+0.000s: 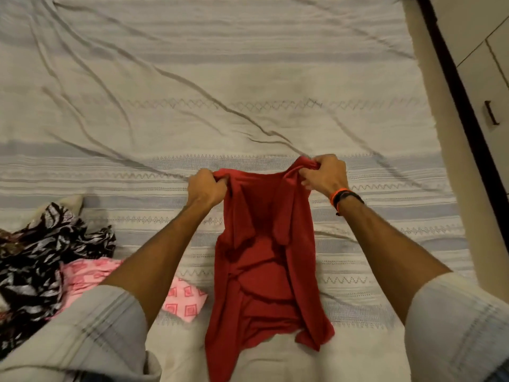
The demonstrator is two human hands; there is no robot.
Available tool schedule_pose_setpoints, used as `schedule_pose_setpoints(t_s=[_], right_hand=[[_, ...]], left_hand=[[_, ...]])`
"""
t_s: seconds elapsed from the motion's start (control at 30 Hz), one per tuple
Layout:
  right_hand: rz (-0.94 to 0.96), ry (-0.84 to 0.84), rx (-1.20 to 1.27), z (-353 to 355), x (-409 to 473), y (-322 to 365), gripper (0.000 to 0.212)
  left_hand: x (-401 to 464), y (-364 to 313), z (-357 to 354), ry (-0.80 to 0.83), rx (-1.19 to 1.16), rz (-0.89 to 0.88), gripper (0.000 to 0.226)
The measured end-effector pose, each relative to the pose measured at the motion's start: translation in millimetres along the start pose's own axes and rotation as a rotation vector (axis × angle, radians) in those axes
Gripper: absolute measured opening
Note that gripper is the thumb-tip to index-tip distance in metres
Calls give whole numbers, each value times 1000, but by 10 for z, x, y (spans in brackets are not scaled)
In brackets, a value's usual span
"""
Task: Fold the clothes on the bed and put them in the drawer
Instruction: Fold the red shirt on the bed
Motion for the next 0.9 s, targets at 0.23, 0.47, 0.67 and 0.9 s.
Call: schedule_pose_setpoints(t_s=[0.23, 0.47, 0.67, 0.9], right_hand=[[-46, -96, 122, -406, 970, 186, 22], [45, 81, 17, -848, 820, -64, 71], [44, 239, -128, -1157, 138, -721, 80], [17, 272, -183, -1136, -769, -1297, 54]], left_hand=[[717, -308, -227, -169, -415, 209, 17], [699, 79, -769, 134, -253, 97, 62], [157, 702, -1055, 247, -71, 90, 61], [-603, 1061, -991, 218, 3, 91, 53]])
Point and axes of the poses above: each hand's wrist, its own x-axis towards the middle knuckle, its own z-axis out of the back of the hand, y = z × x, the point moved 4 cm from there along x, towards the middle knuckle, and after that the axes turned 14 degrees about -y, right-handed, at the moved point
